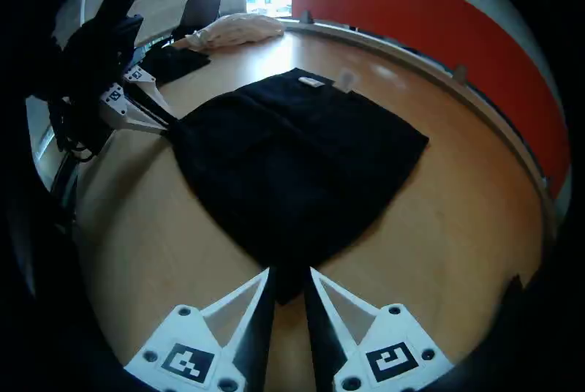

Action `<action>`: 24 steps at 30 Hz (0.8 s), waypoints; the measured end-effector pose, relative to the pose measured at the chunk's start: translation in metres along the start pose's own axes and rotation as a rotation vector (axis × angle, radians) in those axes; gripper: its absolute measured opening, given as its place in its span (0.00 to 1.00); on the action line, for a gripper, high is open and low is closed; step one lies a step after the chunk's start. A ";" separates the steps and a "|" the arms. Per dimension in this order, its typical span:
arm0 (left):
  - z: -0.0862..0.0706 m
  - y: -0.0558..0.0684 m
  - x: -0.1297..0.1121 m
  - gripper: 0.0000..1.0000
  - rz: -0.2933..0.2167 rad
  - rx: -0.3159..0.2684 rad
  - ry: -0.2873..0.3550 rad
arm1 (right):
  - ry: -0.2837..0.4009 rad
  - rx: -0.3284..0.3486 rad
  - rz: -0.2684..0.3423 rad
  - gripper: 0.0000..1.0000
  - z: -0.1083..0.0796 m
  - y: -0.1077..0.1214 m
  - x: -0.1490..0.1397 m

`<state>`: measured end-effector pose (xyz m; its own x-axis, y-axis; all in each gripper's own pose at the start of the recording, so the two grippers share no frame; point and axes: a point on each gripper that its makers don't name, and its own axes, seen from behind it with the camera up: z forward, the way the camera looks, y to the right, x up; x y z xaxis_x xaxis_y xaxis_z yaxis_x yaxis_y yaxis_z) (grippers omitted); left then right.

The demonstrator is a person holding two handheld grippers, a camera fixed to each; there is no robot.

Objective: Fold towel

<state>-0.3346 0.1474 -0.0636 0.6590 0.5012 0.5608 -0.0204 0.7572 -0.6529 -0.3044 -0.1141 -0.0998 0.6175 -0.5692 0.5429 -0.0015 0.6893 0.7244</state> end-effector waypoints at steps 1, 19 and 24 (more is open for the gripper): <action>0.000 0.001 0.000 0.19 -0.004 0.002 0.001 | 0.000 0.000 0.001 0.22 0.001 0.000 0.000; -0.016 0.007 0.012 0.16 -0.099 0.001 0.013 | 0.016 -0.018 0.031 0.16 -0.015 0.004 0.009; -0.028 0.008 0.021 0.16 -0.112 0.008 0.024 | 0.040 -0.026 0.040 0.16 -0.027 0.006 0.020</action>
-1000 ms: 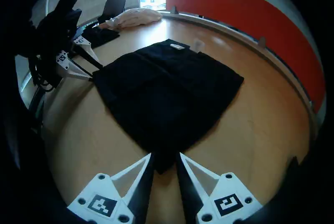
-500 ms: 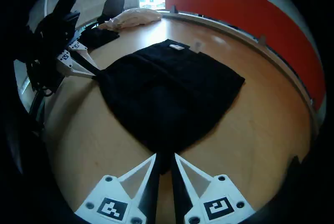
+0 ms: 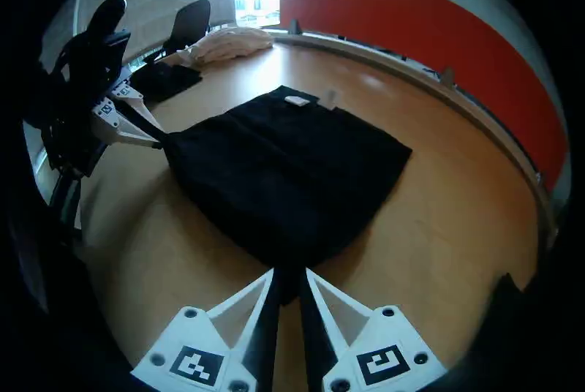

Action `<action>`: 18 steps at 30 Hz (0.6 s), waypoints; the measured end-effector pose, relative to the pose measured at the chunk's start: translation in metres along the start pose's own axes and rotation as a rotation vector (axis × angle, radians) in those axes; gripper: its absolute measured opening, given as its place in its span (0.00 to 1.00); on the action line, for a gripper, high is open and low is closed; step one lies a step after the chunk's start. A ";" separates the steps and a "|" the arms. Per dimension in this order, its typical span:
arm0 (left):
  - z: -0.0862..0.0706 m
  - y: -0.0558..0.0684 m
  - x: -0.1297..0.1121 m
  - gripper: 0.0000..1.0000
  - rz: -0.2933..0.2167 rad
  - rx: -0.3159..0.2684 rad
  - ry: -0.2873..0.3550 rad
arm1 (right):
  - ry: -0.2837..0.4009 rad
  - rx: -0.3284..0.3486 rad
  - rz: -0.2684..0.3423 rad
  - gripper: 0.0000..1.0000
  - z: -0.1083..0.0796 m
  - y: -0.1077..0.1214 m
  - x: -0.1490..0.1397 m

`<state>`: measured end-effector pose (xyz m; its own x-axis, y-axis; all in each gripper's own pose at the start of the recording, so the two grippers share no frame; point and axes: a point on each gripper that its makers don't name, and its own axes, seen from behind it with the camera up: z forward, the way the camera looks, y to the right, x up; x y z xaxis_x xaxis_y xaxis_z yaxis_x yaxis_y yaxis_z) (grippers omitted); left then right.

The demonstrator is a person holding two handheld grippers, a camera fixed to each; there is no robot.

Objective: Fold towel

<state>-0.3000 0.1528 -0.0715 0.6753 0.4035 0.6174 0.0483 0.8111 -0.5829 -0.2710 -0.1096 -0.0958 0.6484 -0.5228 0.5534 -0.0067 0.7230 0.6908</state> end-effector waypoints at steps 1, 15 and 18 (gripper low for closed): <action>-0.003 0.000 0.002 0.16 -0.003 0.002 0.002 | 0.005 -0.001 0.000 0.16 -0.003 0.000 0.003; -0.040 0.003 0.030 0.16 -0.045 0.016 0.024 | 0.066 -0.012 -0.028 0.16 -0.035 -0.003 0.041; -0.048 0.004 0.036 0.16 -0.051 0.018 0.030 | 0.078 -0.015 -0.026 0.16 -0.042 -0.004 0.048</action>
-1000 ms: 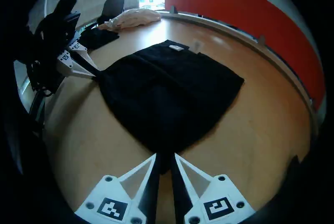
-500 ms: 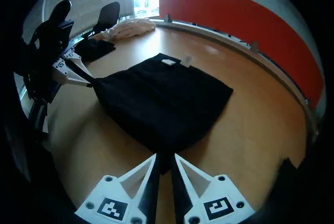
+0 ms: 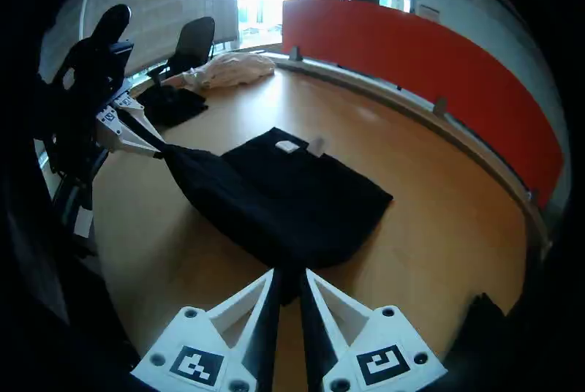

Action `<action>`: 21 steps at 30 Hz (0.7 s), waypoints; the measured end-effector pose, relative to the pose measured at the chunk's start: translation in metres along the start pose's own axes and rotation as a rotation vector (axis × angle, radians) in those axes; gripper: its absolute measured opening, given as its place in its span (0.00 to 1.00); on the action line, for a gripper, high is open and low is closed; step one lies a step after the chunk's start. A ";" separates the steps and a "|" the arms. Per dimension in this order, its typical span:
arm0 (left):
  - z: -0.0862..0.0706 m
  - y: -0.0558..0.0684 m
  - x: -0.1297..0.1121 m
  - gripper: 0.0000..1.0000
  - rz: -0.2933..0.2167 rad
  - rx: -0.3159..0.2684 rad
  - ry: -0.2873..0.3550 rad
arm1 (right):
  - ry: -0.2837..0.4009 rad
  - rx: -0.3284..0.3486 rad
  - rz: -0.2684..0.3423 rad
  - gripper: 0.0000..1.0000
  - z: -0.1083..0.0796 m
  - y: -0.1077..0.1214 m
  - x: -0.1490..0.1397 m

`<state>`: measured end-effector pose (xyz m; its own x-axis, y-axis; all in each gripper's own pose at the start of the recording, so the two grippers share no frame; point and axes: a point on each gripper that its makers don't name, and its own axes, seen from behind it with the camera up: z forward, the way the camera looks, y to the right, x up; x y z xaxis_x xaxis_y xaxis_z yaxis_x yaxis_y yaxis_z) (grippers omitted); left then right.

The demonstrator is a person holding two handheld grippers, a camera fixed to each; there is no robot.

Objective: Fold towel

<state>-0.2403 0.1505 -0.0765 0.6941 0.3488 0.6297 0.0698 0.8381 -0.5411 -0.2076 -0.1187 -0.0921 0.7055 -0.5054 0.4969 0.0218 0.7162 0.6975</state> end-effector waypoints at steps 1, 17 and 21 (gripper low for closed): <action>-0.003 0.000 0.002 0.16 -0.002 -0.001 0.002 | 0.003 -0.002 0.000 0.16 -0.002 0.000 0.002; -0.029 0.003 0.022 0.16 -0.002 0.001 0.017 | 0.021 0.014 0.003 0.16 -0.029 -0.010 0.018; -0.034 0.004 0.025 0.16 0.001 -0.002 0.017 | 0.020 0.020 -0.001 0.16 -0.033 -0.012 0.020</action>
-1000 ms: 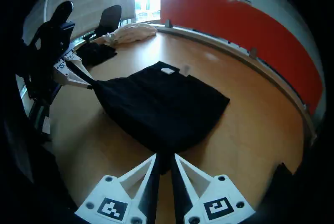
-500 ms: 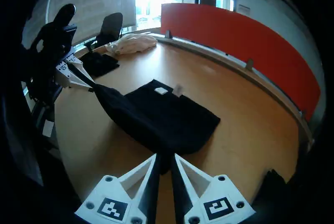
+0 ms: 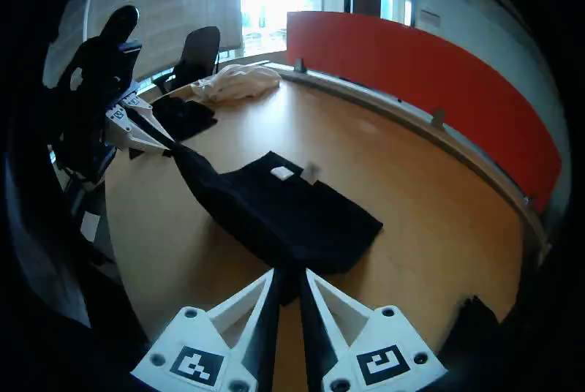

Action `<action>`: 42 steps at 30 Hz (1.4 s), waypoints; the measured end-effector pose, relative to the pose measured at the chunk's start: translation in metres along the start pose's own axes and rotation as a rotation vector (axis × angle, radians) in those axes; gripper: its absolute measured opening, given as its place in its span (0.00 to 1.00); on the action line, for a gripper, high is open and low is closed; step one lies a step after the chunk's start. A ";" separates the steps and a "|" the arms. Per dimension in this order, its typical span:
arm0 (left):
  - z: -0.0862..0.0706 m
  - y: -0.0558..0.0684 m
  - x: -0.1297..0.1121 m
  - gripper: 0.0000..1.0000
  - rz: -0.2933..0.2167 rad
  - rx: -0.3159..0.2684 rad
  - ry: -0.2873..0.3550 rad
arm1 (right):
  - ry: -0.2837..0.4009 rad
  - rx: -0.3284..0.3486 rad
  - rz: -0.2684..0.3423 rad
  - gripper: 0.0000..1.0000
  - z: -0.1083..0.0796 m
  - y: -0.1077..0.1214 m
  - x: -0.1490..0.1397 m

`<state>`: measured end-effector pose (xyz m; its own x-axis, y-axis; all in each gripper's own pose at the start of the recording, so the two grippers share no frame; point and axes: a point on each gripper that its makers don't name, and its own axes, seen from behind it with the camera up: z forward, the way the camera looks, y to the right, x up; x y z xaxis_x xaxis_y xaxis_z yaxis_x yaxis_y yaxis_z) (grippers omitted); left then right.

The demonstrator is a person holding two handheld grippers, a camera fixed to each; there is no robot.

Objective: Fold towel

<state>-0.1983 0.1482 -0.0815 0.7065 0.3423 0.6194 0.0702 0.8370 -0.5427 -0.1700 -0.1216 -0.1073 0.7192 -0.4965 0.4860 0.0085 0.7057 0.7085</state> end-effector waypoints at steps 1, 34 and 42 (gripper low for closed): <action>-0.001 0.000 0.001 0.16 0.002 0.000 0.000 | 0.001 0.001 -0.001 0.16 -0.001 0.000 0.001; -0.023 0.010 0.013 0.16 0.021 -0.025 0.007 | 0.003 0.020 -0.020 0.16 -0.025 -0.009 0.013; -0.015 0.008 0.011 0.16 0.019 -0.022 0.002 | -0.011 0.026 -0.019 0.16 -0.020 -0.008 0.010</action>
<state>-0.1793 0.1520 -0.0870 0.7095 0.3574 0.6073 0.0718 0.8207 -0.5668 -0.1495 -0.1223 -0.1185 0.7111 -0.5155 0.4781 0.0035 0.6826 0.7307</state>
